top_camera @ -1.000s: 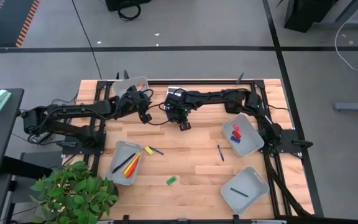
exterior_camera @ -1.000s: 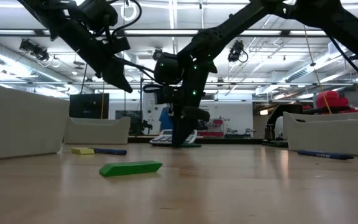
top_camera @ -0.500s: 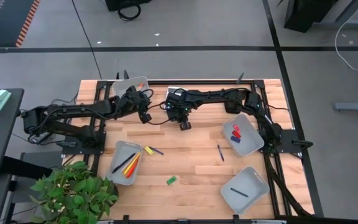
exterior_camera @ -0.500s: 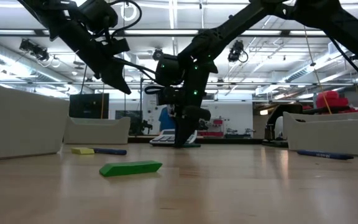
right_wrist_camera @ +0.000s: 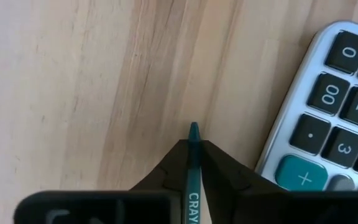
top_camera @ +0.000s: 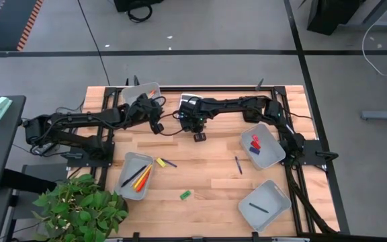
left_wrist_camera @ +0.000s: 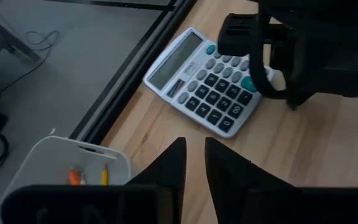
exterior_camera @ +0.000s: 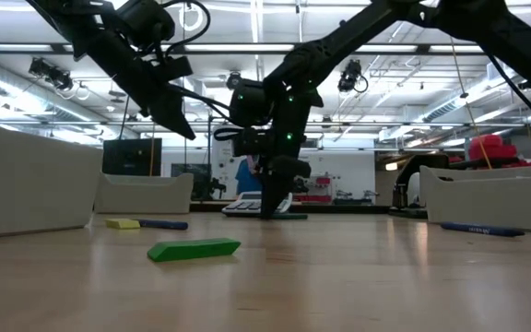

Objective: Sort crayons/erasers/pens/pencils in bins
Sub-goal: Put the green crayon into the bottom right gray bin

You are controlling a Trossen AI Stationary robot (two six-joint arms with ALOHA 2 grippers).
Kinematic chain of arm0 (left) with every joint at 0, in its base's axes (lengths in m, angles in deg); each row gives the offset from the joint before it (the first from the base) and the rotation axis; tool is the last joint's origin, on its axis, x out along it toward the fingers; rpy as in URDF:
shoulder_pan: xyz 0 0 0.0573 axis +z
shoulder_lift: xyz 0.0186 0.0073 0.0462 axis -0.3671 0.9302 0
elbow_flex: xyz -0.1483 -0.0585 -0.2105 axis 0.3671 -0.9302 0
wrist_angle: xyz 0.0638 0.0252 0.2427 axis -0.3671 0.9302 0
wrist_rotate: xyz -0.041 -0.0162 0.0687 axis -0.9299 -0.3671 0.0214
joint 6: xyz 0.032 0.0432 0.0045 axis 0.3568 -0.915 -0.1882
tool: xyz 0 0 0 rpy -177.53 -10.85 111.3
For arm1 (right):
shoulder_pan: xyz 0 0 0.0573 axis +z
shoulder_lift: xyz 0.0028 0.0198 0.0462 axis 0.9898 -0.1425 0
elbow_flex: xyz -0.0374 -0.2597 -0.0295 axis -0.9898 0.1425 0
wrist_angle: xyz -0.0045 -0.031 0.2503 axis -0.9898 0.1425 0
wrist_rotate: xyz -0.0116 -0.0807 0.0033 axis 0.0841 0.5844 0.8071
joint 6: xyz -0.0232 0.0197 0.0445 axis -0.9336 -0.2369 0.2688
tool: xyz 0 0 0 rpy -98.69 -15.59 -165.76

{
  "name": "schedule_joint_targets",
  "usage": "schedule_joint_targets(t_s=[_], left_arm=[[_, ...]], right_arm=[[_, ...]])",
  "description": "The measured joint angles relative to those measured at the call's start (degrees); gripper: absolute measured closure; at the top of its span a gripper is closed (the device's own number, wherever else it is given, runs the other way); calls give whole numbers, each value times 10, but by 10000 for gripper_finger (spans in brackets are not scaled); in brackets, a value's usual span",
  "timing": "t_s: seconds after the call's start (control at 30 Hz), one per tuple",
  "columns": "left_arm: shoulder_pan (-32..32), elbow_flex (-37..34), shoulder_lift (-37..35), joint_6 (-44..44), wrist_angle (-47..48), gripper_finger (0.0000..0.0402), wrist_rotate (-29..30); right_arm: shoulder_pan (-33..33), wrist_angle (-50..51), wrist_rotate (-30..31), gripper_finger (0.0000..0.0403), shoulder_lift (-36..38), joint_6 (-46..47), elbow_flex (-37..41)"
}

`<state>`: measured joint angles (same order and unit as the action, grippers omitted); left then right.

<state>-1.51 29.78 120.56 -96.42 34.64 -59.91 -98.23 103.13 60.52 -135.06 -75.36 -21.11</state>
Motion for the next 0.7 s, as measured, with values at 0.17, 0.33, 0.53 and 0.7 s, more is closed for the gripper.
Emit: schedule_joint_targets(t_s=[0.17, 0.33, 0.53, 0.7], left_arm=[[0, 0, 0, 1, -1, 337, -25], [0, 0, 0, 12, -1, 332, -27], [0, 1, 2, 12, 0, 335, -27], [-1, 1, 2, 22, 0, 339, -28]], right_arm=[[12, 6, 5, 362, 1, 21, 0], [32, 35, -6, 363, 12, 52, 3], [60, 70, -9, 363, 48, 71, 2], [94, 100, -9, 363, 80, 105, 2]])
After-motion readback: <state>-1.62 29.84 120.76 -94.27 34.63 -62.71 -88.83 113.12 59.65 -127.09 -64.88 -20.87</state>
